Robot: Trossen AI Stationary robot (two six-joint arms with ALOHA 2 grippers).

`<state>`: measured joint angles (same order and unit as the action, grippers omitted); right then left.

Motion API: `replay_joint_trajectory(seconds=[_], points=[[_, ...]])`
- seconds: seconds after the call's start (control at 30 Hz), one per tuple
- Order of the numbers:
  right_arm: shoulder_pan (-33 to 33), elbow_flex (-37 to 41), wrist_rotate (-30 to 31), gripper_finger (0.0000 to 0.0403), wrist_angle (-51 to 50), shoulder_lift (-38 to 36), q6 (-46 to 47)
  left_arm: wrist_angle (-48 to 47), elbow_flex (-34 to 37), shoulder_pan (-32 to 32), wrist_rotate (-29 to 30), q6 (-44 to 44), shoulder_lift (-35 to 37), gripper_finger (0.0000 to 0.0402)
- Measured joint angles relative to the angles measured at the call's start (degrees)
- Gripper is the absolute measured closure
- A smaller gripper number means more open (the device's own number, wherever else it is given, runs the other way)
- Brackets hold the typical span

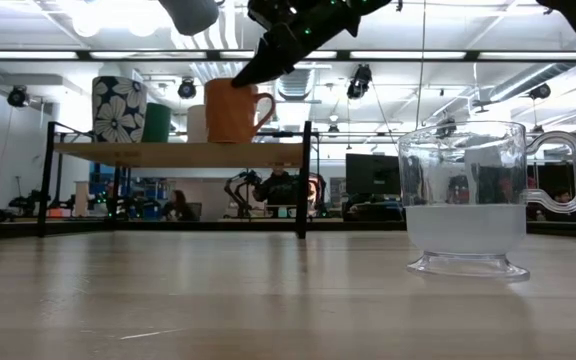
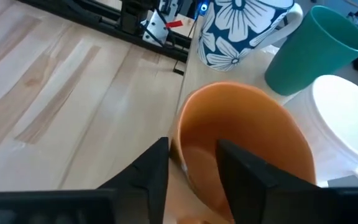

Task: Stack small to large cups/mugs on shelf
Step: Adjust the orange mug and the light blue mug

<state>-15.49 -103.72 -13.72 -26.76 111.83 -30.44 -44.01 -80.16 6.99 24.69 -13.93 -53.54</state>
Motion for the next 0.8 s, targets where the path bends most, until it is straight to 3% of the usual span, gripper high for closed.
replay_joint_trajectory(seconds=[0.43, 0.63, 0.8], points=[[0.6, 0.0, 0.0, 0.0243, -1.9, -6.7, 2.5, 0.0, 0.0, 0.0, 0.0, 0.0, 0.0, 0.0402], [0.6, 0.0, 0.2, 0.0267, -7.0, -11.2, 6.3, 0.0, 0.0, 0.0, -0.1, 0.0, -0.2, 0.0401], [0.6, 1.7, 1.8, 0.0318, -10.0, -11.8, 8.0, 0.0, 0.0, 0.0, -0.1, 0.0, -0.4, 0.0402]])
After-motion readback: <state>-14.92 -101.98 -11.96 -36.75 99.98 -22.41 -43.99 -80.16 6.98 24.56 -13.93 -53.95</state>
